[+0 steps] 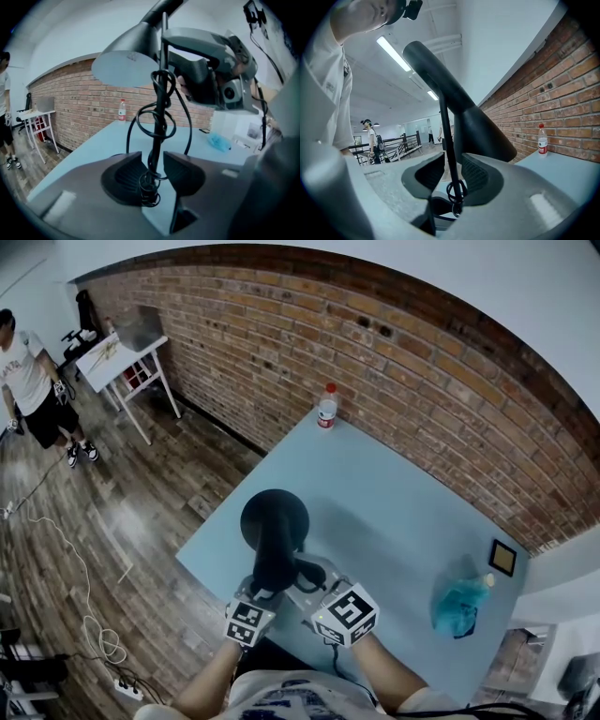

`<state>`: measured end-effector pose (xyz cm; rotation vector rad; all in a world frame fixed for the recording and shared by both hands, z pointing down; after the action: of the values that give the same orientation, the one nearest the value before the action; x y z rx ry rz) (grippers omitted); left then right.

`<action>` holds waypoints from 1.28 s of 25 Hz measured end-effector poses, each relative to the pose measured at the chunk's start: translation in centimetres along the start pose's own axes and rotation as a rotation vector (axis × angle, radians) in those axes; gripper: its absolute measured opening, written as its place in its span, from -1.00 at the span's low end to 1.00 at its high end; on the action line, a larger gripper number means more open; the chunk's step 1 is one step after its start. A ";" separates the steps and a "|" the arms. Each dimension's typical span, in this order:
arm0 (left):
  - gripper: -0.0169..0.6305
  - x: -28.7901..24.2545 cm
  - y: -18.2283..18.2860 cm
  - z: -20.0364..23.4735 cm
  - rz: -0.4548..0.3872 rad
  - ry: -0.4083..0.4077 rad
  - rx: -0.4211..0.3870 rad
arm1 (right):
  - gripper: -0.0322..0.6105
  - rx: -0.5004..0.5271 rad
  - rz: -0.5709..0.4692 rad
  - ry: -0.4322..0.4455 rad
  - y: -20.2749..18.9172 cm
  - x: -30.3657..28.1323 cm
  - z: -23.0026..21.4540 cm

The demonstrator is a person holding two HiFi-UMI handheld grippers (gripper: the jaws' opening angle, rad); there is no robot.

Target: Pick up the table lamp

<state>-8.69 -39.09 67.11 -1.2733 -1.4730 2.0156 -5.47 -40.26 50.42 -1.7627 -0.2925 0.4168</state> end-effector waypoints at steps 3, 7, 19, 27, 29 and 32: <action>-0.52 -0.4 -0.2 0.0 0.007 -0.006 0.003 | -0.56 0.010 0.009 0.015 -0.3 -0.4 0.2; -0.71 -0.7 -0.2 -0.1 -0.007 -0.012 0.004 | -0.74 0.009 0.002 0.003 -0.4 -0.5 0.0; -0.73 -0.9 -0.3 -0.1 -0.041 -0.024 0.034 | -0.76 0.008 -0.018 -0.011 -0.4 -0.3 0.0; -0.76 -0.8 0.0 -0.4 -0.029 0.018 -0.036 | -0.77 0.004 -0.039 -0.026 -0.3 -0.1 0.1; -0.76 -0.7 0.0 -0.6 -0.030 0.027 -0.042 | -0.77 0.012 -0.040 -0.028 -0.3 0.1 0.1; -0.77 -0.4 0.0 -0.8 -0.032 0.036 -0.045 | -0.78 0.011 -0.044 -0.035 -0.2 0.4 0.1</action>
<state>-7.84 -38.97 67.24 -1.2894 -1.5208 1.9394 -5.12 -39.92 50.54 -1.7367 -0.3526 0.4170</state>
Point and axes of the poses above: the fingertips, and each gripper's own axes: x backward along the fingers, z to its left, y out of its top, the point moved 3 cm from there along x, backward along the fingers, and after that the axes turned 7 degrees about y, right-handed, at the moved point
